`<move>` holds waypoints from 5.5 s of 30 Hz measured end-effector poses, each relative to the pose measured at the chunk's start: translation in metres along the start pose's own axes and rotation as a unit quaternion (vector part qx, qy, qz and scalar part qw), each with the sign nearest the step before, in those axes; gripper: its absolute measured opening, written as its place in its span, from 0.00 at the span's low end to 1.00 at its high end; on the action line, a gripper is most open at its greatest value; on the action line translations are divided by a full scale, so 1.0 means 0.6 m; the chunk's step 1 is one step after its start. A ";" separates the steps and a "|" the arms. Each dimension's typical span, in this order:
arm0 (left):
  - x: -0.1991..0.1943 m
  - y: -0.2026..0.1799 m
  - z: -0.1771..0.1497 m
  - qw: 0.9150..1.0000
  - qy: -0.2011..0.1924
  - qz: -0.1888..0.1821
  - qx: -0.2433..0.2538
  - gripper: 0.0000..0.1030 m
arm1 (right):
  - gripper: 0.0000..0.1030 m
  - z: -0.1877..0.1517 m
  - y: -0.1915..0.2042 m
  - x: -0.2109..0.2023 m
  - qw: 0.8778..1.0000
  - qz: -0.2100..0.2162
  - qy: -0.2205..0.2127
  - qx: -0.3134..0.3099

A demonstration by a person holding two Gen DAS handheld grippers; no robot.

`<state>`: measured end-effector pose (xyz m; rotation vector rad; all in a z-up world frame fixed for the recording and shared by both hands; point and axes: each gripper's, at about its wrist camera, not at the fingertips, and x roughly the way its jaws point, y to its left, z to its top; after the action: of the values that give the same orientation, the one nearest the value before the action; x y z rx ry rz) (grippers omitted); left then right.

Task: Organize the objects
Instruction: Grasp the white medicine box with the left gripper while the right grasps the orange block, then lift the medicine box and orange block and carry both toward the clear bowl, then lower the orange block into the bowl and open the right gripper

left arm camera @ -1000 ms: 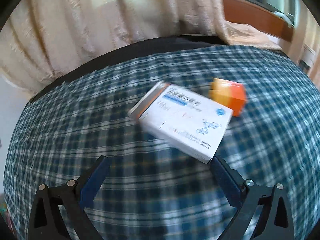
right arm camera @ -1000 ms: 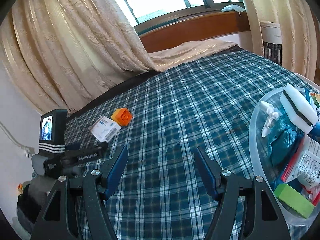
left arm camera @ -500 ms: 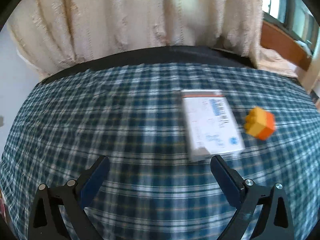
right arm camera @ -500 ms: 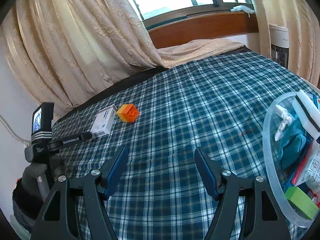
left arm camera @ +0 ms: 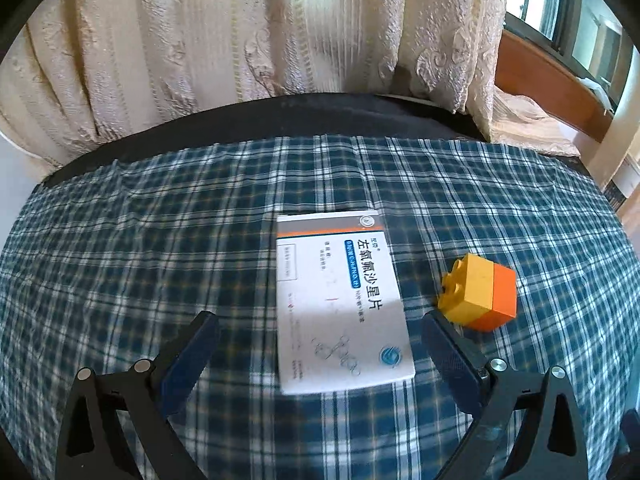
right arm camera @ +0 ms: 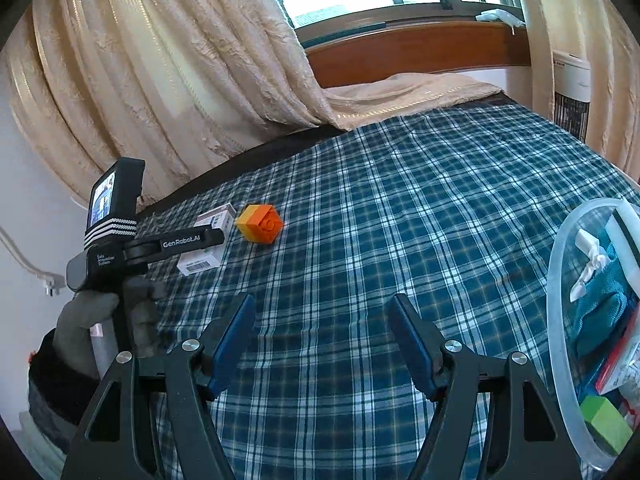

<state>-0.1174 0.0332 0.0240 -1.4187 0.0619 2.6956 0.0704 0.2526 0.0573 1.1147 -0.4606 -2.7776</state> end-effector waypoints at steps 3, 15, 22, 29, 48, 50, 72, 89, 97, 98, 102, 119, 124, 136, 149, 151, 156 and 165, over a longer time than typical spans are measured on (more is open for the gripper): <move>0.012 0.003 0.003 1.000 0.003 -0.002 -0.004 0.99 | 0.68 0.004 0.004 0.009 1.000 0.002 0.010 -0.001; 0.017 0.045 0.009 0.999 0.002 -0.033 -0.029 0.65 | 0.68 0.042 0.048 0.069 0.999 0.003 0.041 -0.030; -0.017 0.070 0.021 0.998 -0.040 -0.006 -0.040 0.65 | 0.68 0.064 0.090 0.133 0.996 -0.006 0.061 -0.061; -0.037 0.096 0.032 0.997 -0.059 0.003 -0.059 0.65 | 0.68 0.089 0.121 0.205 0.994 -0.003 0.070 -0.082; -0.032 0.086 0.028 0.998 -0.047 0.011 -0.051 0.65 | 0.51 0.108 0.146 0.291 0.990 -0.047 0.063 -0.118; -0.033 0.084 0.027 0.998 -0.047 0.010 -0.049 0.65 | 0.51 0.108 0.147 0.294 0.990 -0.048 0.064 -0.116; -0.105 0.038 0.020 0.995 -0.089 -0.030 -0.020 0.65 | 0.51 0.053 0.110 0.129 0.997 -0.048 0.023 -0.061; -0.176 -0.010 -0.004 0.989 -0.135 -0.064 0.022 0.65 | 0.51 0.012 0.095 0.015 0.998 -0.057 -0.020 -0.032; -0.191 -0.031 -0.017 0.987 -0.141 -0.073 0.039 0.65 | 0.51 -0.013 0.077 -0.021 0.998 -0.062 -0.028 -0.015; -0.192 -0.035 -0.019 0.986 -0.140 -0.074 0.042 0.65 | 0.51 -0.015 0.073 -0.026 0.997 -0.064 -0.030 -0.013; -0.192 -0.047 -0.026 0.986 -0.139 -0.075 0.053 0.65 | 0.51 -0.019 0.056 -0.056 0.996 -0.071 -0.045 -0.001; -0.183 -0.088 -0.053 0.986 -0.120 -0.083 0.085 0.65 | 0.51 -0.015 -0.082 -0.177 0.977 -0.165 -0.108 0.080; -0.184 -0.099 -0.061 0.985 -0.118 -0.086 0.095 0.65 | 0.51 -0.012 -0.130 -0.208 0.966 -0.199 -0.126 0.107; -0.185 -0.110 -0.071 0.984 -0.116 -0.086 0.104 0.65 | 0.52 -0.008 -0.245 -0.233 0.944 -0.260 -0.126 0.161; -0.183 -0.118 -0.074 0.984 -0.111 -0.087 0.111 0.65 | 0.53 -0.015 -0.295 -0.218 0.942 -0.253 -0.107 0.195; -0.183 -0.121 -0.076 0.983 -0.111 -0.089 0.113 0.65 | 0.53 -0.016 -0.293 -0.219 0.942 -0.251 -0.109 0.196; -0.188 -0.126 -0.080 0.982 -0.109 -0.103 0.119 0.65 | 0.53 -0.021 -0.285 -0.230 0.941 -0.247 -0.119 0.200; -0.181 -0.159 -0.105 0.975 -0.087 -0.141 0.150 0.65 | 0.57 -0.040 -0.266 -0.250 0.940 -0.249 -0.139 0.188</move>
<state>0.0052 0.1161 0.0783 -1.0168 0.2256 2.4384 0.1968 0.4303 0.0884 1.0184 -0.8827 -3.4219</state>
